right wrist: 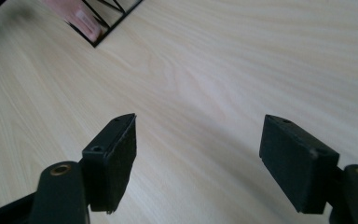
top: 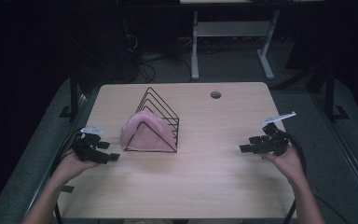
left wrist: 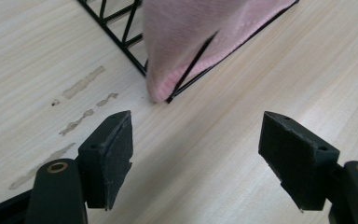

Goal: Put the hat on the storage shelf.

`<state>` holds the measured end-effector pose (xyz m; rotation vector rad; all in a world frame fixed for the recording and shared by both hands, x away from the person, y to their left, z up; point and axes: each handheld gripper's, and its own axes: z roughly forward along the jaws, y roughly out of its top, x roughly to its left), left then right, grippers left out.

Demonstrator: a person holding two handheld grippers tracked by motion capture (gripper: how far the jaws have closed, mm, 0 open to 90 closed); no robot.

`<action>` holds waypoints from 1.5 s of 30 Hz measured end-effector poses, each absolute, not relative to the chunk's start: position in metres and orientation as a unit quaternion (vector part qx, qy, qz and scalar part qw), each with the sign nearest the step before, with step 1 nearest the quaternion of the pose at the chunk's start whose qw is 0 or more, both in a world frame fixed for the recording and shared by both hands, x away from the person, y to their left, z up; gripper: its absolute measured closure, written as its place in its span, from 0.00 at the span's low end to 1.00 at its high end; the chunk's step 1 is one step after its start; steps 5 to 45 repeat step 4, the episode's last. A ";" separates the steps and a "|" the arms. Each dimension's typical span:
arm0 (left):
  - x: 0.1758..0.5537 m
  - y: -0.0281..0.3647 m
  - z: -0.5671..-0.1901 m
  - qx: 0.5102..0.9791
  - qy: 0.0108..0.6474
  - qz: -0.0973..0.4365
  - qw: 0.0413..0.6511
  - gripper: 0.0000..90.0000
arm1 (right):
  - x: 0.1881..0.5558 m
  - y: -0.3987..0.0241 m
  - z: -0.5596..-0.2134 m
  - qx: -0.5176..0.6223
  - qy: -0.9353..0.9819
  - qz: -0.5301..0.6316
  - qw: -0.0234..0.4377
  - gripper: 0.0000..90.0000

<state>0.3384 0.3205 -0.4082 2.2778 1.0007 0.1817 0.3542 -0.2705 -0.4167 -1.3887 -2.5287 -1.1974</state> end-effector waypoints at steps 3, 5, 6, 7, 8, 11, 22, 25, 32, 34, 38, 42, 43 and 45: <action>0.326 0.319 -0.407 0.861 0.382 0.083 0.324 0.29 | 0.341 -0.272 -0.423 -0.442 -0.815 -0.375 0.002 0.28; 0.322 0.318 -0.407 0.858 0.384 0.077 0.333 0.29 | 0.335 -0.271 -0.424 -0.441 -0.818 -0.369 -0.005 0.28; 0.322 0.318 -0.407 0.858 0.384 0.077 0.333 0.29 | 0.335 -0.271 -0.424 -0.441 -0.818 -0.369 -0.005 0.28; 0.322 0.318 -0.407 0.858 0.384 0.077 0.333 0.29 | 0.335 -0.271 -0.424 -0.441 -0.818 -0.369 -0.005 0.28; 0.322 0.318 -0.407 0.858 0.384 0.077 0.333 0.29 | 0.335 -0.271 -0.424 -0.441 -0.818 -0.369 -0.005 0.28; 0.322 0.318 -0.407 0.858 0.384 0.077 0.333 0.29 | 0.335 -0.271 -0.424 -0.441 -0.818 -0.369 -0.005 0.28; 0.322 0.318 -0.407 0.858 0.384 0.077 0.333 0.29 | 0.335 -0.271 -0.424 -0.441 -0.818 -0.369 -0.005 0.28; 0.322 0.318 -0.407 0.858 0.384 0.077 0.333 0.29 | 0.335 -0.271 -0.424 -0.441 -0.818 -0.369 -0.005 0.28; 0.322 0.318 -0.407 0.858 0.384 0.077 0.333 0.29 | 0.335 -0.271 -0.424 -0.441 -0.818 -0.369 -0.005 0.28; 0.322 0.318 -0.407 0.858 0.384 0.077 0.333 0.29 | 0.335 -0.271 -0.424 -0.441 -0.818 -0.369 -0.005 0.28; 0.322 0.318 -0.407 0.858 0.384 0.077 0.333 0.29 | 0.335 -0.271 -0.424 -0.441 -0.818 -0.369 -0.005 0.28; 0.322 0.318 -0.407 0.858 0.384 0.077 0.333 0.29 | 0.335 -0.271 -0.424 -0.441 -0.818 -0.369 -0.005 0.28; 0.322 0.318 -0.407 0.858 0.384 0.077 0.333 0.29 | 0.335 -0.271 -0.424 -0.441 -0.818 -0.369 -0.005 0.28; 0.322 0.318 -0.407 0.858 0.384 0.077 0.333 0.29 | 0.335 -0.271 -0.424 -0.441 -0.818 -0.369 -0.005 0.28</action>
